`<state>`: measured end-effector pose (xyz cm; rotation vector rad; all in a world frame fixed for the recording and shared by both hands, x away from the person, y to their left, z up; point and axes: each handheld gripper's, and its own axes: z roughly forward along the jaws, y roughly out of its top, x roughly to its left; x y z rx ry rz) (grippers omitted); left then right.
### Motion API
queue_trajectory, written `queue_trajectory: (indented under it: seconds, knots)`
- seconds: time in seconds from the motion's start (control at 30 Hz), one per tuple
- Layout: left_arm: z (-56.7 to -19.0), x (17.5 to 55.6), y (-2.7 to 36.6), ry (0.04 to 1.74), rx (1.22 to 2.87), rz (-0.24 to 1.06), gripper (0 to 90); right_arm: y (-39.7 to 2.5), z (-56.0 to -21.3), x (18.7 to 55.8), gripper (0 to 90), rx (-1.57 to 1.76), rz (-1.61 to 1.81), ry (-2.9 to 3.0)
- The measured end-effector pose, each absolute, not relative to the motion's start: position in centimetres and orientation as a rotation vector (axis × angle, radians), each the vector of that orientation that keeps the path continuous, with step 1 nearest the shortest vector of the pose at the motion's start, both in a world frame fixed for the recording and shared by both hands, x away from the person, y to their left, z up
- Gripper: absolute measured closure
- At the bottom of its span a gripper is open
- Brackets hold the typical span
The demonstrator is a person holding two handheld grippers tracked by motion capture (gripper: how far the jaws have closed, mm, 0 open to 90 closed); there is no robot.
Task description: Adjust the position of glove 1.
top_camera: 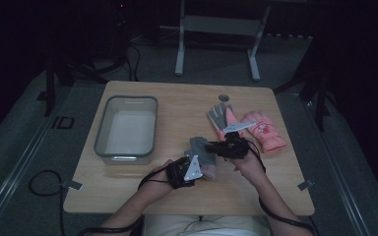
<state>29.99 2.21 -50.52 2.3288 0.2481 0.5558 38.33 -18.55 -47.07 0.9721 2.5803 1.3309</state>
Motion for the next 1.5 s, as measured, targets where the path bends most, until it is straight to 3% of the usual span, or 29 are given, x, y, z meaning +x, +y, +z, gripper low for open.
queue_trajectory:
  seconds: [0.83,1.17,1.5]
  knots:
    - [-45.8,30.5,8.1,0.325,2.352,0.716,69.4,-11.5,-41.8,40.5,76.3,0.771,1.356,2.584]
    - [-44.7,30.9,11.7,0.376,2.354,0.791,69.4,-7.4,-40.1,41.3,76.3,0.704,1.369,2.58]
    - [-44.6,31.4,16.5,0.432,2.339,0.787,69.3,-2.3,-39.5,42.3,76.3,0.664,1.392,2.624]
